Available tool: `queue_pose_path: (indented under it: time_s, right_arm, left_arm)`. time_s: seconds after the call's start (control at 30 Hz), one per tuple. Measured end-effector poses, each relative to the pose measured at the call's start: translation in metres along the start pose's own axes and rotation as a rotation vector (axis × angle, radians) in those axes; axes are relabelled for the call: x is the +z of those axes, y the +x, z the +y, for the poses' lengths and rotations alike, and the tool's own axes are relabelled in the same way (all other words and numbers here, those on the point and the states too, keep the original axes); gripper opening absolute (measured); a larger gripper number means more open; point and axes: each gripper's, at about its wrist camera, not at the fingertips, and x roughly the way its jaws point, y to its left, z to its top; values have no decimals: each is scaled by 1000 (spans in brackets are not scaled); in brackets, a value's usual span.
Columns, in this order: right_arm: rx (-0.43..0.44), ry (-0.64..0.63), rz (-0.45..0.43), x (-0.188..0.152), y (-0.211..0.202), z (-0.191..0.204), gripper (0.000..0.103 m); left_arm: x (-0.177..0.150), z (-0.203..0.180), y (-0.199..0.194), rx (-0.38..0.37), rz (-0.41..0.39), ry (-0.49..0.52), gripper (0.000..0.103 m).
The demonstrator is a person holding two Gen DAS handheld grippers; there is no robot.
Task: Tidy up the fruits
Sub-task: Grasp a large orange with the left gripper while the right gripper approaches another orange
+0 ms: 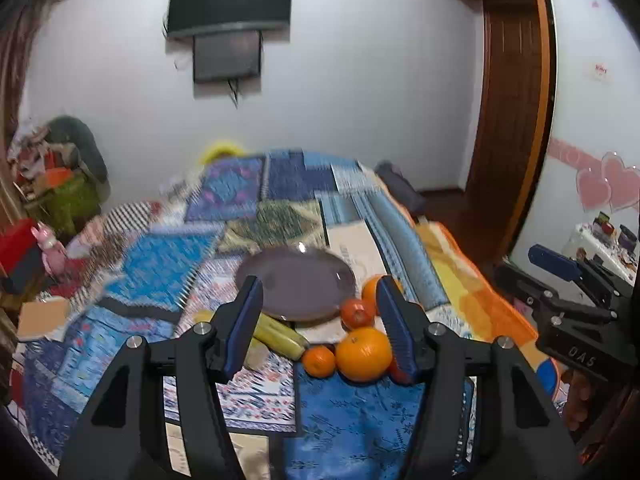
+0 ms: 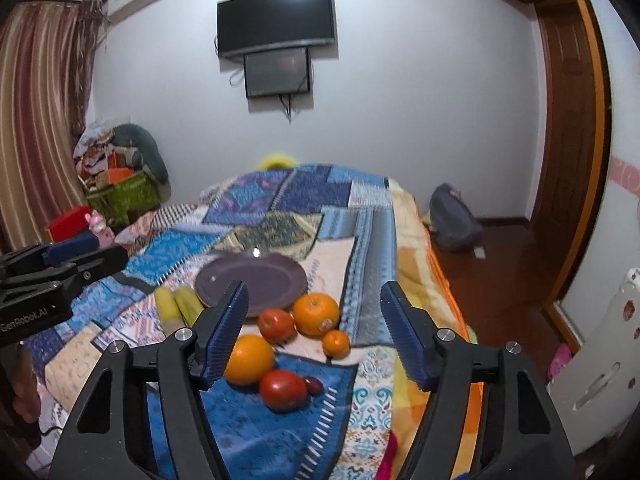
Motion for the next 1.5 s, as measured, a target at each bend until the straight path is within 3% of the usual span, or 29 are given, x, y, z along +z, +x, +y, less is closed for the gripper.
queue_pose_path:
  time_s: [0.3,0.77,0.93,1.13,1.3,1.5]
  right_arm:
    - [42,55,141,-12,28,-28,54]
    - [107,106,262,-30,58,-38,53]
    - [115,127,290,-34,64,-41,53]
    - [109,130,305,-34,68,-43,54]
    - [103,129,311,-34,70,-43,54]
    - [109,119,310,-26,74,-40,54]
  left_arm:
    - [-16,-19,70,-58,188,17,58]
    - [-44,-27,157,-147,418,16,59]
    - [-45,-27,169,-199,444,0,60]
    - [-53,-37,186,-180,485,49,67]
    - [-56,-42,192,-167,486,81,68]
    - [-52,-34,187,-181,485,53,67]
